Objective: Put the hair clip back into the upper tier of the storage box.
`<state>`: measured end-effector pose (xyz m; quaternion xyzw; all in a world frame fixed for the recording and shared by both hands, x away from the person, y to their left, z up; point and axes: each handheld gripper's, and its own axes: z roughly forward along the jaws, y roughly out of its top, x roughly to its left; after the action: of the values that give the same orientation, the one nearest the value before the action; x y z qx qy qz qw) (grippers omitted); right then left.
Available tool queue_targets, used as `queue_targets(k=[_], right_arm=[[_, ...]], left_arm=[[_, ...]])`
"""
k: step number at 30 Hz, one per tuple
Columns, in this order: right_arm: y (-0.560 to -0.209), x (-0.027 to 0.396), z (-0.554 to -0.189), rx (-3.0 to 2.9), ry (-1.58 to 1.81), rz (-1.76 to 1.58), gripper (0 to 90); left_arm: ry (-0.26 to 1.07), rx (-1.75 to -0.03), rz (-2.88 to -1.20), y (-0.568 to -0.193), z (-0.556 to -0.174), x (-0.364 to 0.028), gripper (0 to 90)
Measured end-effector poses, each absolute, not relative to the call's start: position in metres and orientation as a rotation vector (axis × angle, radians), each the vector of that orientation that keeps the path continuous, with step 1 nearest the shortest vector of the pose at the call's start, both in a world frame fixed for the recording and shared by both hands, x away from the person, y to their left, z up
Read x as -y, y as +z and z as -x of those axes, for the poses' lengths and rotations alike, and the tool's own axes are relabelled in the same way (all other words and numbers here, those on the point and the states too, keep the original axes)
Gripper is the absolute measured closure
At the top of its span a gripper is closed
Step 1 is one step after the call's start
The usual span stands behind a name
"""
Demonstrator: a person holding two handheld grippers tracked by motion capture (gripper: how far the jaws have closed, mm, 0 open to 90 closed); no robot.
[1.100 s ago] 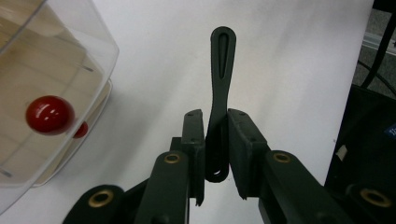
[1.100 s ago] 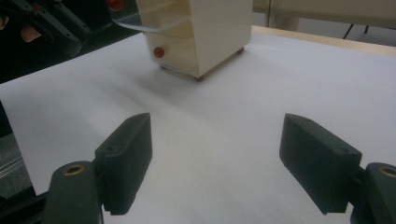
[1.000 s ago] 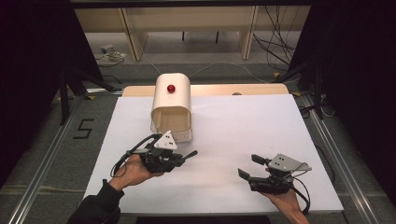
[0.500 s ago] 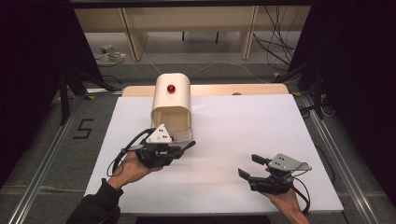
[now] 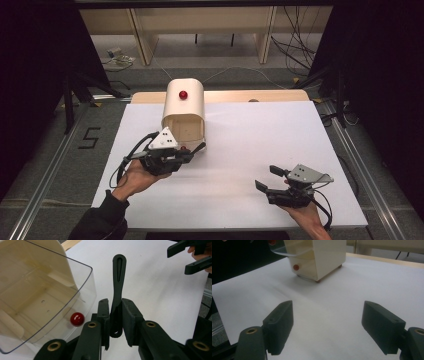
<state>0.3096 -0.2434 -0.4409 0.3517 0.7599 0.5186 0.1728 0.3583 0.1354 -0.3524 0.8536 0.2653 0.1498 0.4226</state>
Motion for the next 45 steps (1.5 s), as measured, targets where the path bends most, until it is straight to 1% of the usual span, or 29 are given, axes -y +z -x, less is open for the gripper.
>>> queue_targets(k=[9,12,24,45], right_arm=[[-0.441,0.243,-0.31,-2.156,1.472,-0.998,26.3],[-0.441,0.243,-0.31,-2.155,1.473,-1.004,26.2],[-0.442,0.244,-0.31,-2.147,1.467,-1.019,26.2],[-0.442,0.243,-0.311,-2.149,1.467,-1.025,26.3]], left_arm=[[0.406,-0.7,-2.092,-0.348,-0.362,-0.143,76.7],[0.389,-0.711,-2.074,-0.349,-0.364,-0.145,76.7],[0.422,-0.75,-2.025,-0.344,-0.37,-0.152,76.7],[0.473,-0.782,-2.009,-0.331,-0.389,-0.162,76.7]])
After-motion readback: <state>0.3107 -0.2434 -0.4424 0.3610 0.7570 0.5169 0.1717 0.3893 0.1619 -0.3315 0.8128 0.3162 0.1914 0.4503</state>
